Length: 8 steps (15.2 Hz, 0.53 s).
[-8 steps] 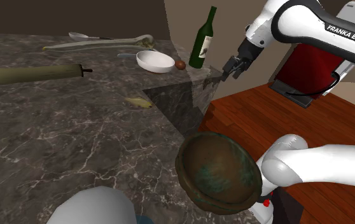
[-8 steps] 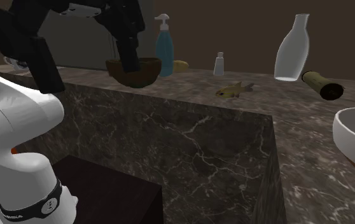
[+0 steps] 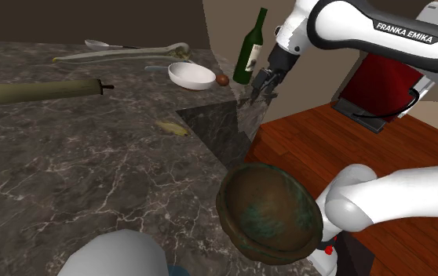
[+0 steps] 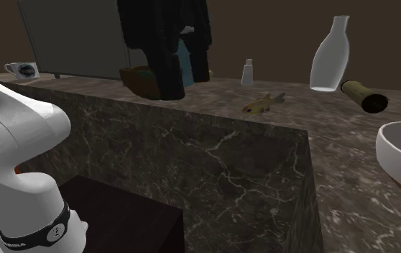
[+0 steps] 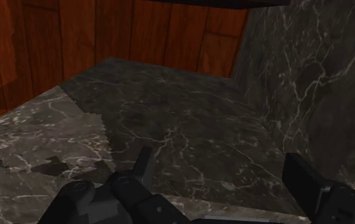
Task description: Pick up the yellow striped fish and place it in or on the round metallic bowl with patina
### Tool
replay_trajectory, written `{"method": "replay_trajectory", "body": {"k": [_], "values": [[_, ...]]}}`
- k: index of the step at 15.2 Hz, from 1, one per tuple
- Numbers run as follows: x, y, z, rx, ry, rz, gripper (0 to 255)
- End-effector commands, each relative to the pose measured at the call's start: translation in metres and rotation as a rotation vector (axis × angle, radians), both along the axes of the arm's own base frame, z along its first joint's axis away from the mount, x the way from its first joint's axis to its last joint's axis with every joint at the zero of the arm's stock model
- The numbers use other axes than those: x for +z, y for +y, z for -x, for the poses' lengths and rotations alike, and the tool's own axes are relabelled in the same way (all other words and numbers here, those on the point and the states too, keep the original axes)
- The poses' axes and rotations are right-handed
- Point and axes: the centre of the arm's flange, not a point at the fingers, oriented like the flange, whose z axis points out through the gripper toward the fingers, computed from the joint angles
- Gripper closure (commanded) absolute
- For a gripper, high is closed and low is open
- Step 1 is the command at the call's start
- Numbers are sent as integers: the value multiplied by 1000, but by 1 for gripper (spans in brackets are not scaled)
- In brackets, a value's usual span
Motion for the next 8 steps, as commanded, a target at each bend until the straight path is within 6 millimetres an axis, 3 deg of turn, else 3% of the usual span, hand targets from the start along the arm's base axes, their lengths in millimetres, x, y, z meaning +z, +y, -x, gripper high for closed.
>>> {"method": "replay_trajectory", "body": {"k": [1,8], "values": [[-2,22,-13,47,8,4,0],[-12,106,-53,207,38,17,0]]}}
